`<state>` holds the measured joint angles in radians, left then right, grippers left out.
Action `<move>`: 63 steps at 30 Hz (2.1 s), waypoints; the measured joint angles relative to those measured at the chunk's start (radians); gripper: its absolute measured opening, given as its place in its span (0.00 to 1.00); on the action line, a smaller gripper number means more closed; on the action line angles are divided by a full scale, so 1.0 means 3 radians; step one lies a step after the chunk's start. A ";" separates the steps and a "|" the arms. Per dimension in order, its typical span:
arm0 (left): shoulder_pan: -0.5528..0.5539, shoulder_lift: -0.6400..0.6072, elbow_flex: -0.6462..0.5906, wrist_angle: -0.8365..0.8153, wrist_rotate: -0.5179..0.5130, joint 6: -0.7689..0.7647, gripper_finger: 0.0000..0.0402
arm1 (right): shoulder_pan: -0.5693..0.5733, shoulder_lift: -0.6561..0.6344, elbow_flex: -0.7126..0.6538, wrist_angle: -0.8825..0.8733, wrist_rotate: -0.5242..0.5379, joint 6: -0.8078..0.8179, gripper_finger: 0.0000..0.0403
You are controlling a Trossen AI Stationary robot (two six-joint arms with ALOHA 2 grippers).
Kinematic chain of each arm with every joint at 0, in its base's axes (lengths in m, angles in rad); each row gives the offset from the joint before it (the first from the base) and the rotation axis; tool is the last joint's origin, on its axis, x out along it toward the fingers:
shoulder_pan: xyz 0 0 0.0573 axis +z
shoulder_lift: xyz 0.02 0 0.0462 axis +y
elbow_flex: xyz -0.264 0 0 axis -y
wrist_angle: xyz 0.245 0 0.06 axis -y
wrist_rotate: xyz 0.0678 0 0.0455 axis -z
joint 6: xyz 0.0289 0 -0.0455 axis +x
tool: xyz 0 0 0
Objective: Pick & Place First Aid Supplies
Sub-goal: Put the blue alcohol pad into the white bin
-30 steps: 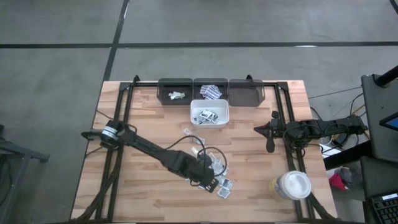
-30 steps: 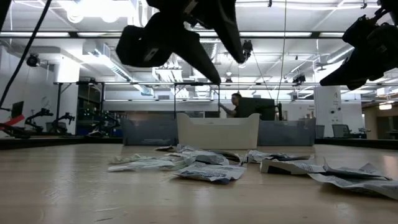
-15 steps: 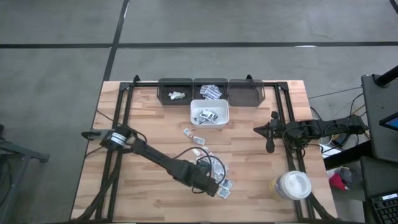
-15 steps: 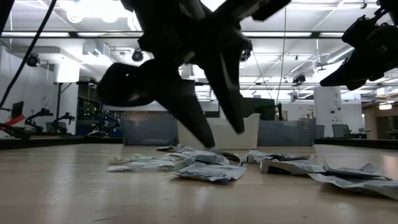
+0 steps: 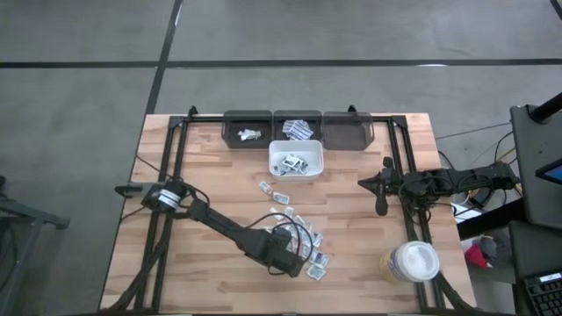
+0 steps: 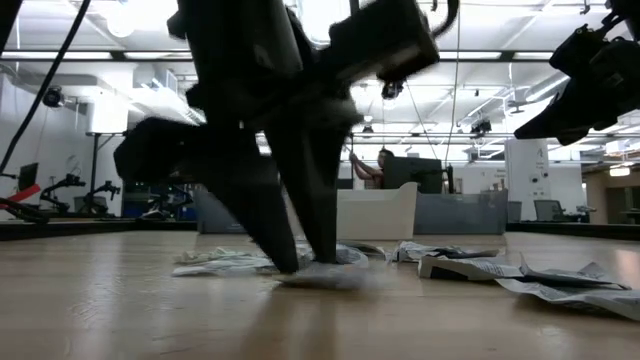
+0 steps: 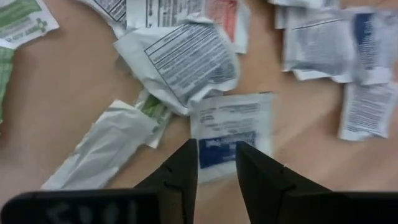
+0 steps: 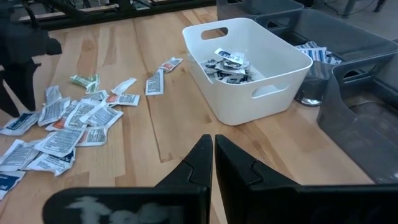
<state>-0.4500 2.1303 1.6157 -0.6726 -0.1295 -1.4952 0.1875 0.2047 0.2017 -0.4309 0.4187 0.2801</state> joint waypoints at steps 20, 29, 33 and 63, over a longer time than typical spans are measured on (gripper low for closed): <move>-0.0040 0.0374 0.0006 -0.0023 0.0180 -0.0235 0.04 | 0.0000 0.0001 0.0001 0.0000 0.0001 0.0000 0.04; -0.0207 0.0367 0.0017 -0.0167 0.0153 -0.0312 0.01 | -0.0001 0.0001 0.0000 -0.0001 0.0001 0.0000 0.04; -0.0323 0.0326 0.0055 -0.0222 0.0227 -0.0154 0.00 | 0.0000 0.0001 0.0000 -0.0001 0.0001 0.0000 0.04; -0.0398 -0.0081 0.0217 -0.0185 -0.0215 0.0356 0.00 | 0.0000 0.0001 0.0000 0.0001 0.0001 -0.0001 0.04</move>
<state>-0.5694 2.1059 1.6810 -0.7280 -0.1941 -1.3885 0.1874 0.2050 0.2016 -0.4305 0.4191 0.2798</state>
